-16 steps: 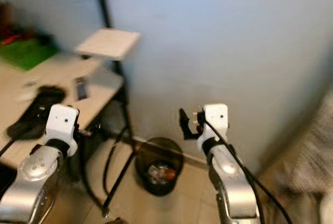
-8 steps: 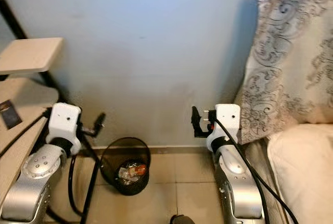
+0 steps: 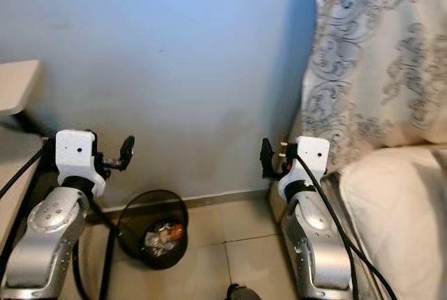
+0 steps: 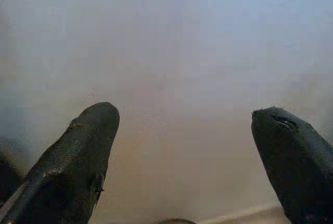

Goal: Clean up the room

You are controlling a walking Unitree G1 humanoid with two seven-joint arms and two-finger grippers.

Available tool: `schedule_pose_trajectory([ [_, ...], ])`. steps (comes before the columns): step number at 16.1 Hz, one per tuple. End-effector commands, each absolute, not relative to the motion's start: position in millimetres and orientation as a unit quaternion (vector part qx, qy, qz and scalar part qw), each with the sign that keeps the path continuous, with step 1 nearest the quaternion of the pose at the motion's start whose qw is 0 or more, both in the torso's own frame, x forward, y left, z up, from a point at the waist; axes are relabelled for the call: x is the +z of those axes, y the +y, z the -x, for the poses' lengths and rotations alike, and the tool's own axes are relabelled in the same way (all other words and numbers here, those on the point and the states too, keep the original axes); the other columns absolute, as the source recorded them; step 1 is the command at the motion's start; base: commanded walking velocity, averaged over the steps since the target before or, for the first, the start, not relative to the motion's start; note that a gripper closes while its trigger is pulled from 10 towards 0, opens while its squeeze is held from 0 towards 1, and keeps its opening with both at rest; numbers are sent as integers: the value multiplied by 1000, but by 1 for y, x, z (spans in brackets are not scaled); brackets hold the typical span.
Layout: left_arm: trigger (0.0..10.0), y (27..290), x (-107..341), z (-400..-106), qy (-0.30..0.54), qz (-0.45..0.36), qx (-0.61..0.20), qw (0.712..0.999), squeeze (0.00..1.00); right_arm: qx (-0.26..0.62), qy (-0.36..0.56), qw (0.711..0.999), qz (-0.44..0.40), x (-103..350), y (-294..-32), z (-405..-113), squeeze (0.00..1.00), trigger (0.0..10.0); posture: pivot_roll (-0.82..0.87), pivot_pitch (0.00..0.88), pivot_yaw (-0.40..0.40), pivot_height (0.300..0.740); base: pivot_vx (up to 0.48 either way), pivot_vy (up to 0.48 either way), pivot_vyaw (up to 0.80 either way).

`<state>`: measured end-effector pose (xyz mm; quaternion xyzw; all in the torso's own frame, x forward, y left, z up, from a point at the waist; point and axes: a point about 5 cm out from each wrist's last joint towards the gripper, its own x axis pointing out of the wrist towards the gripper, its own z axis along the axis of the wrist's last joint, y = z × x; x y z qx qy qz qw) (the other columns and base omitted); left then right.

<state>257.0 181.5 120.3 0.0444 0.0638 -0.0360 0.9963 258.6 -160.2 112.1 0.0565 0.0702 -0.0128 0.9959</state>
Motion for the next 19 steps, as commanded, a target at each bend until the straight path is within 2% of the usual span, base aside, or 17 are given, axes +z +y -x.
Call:
schedule_pose_trajectory([
  [1, 10000, 182, 123, -256, 62, -45, -53, 996, 0, -19, 56, 997, -50, 118, -161, -261, 0, 10000, -50, 0, 48, 740, 0, 0, -781],
  [5, 10000, 181, 124, -254, 55, -73, -71, 993, 0, -28, 48, 998, -36, 118, -166, -261, 0, 10000, -49, 0, 47, 740, 0, 0, -781],
  [11, 10000, 184, 120, -250, 65, -80, -66, 992, 0, 12, 78, 997, -24, 107, -165, -254, 0, 10000, -30, 0, 29, 740, 0, 0, -781],
  [16, 10000, 185, 122, -246, 59, -73, -61, 994, 0, 6, 85, 996, -22, 105, -173, -249, 0, 10000, -29, 0, 24, 740, 0, 0, -781],
  [19, 10000, 185, 124, -247, 55, -70, -62, 994, 0, 5, 84, 996, -22, 105, -169, -250, 0, 10000, -30, 0, 24, 740, 297, 0, -781],
])
